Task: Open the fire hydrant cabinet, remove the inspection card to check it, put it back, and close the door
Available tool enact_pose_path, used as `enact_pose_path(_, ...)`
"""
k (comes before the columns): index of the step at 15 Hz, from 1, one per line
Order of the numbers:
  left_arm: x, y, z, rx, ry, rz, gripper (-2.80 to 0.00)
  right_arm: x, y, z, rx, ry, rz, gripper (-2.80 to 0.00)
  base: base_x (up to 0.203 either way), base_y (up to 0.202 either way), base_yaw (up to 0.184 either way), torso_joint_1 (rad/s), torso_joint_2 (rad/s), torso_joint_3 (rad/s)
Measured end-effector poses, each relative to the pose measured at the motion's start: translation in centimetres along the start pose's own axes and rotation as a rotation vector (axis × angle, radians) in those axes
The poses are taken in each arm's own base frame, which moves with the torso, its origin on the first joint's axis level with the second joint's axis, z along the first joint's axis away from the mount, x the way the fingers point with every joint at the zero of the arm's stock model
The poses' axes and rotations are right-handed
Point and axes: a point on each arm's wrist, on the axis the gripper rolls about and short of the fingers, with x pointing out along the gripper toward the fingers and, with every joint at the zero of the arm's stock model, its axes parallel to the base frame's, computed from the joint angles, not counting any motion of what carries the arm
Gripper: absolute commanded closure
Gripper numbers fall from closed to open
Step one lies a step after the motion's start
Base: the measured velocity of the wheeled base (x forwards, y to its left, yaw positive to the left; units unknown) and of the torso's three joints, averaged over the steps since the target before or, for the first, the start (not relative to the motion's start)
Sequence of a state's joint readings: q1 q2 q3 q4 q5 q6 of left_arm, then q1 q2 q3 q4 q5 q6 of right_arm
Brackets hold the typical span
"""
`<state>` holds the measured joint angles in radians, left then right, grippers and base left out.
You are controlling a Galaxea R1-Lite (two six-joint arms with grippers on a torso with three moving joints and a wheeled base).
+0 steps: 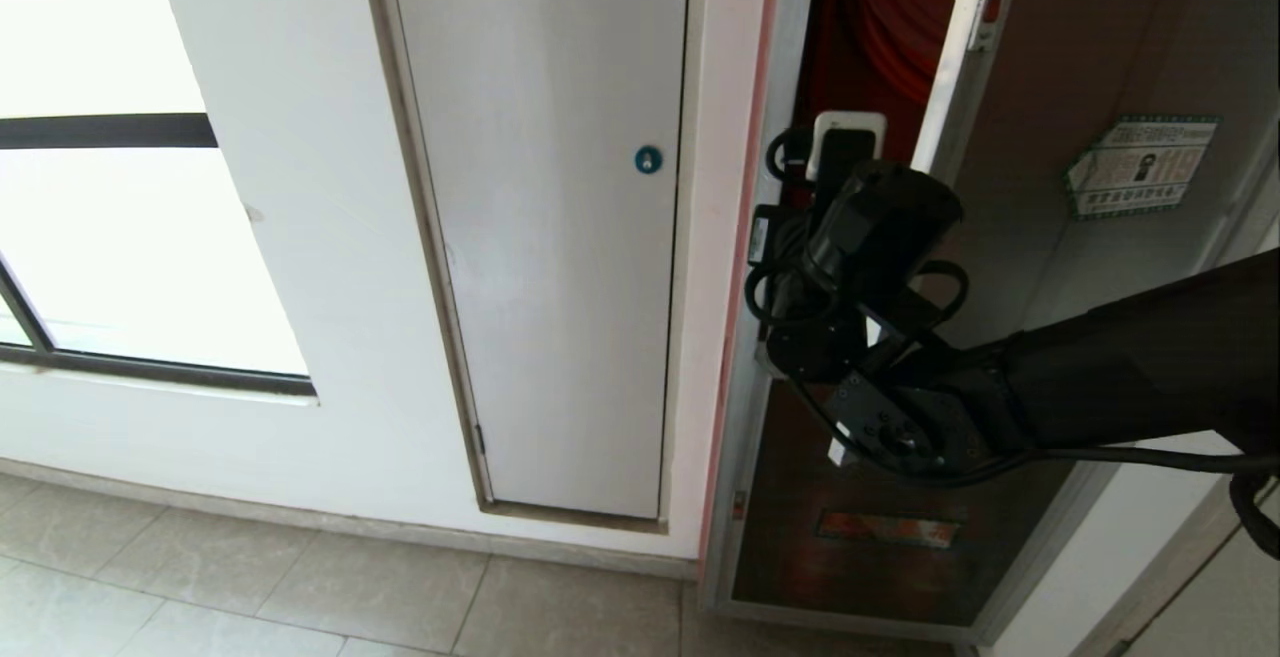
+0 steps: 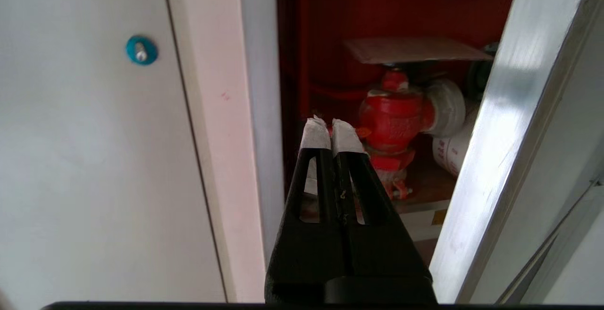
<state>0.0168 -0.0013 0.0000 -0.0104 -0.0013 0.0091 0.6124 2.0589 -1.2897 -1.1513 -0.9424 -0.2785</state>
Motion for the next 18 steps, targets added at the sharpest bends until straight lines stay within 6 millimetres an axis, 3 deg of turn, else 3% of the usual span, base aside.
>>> enact_pose_path(10,0.0,0.0,0.0,0.0,0.0,0.0,0.0,2.5,-1.7,1.4,0.099,-0.109,-0.032,0.0,0.0,0.0,0.0,0.0,0.0,0.0)
enact_pose_path(18,0.0,0.0,0.0,0.0,0.0,0.0,0.0,3.2,-2.6,1.9,0.128,-0.14,-0.065,0.0,0.0,0.0,0.0,0.0,0.0,0.0)
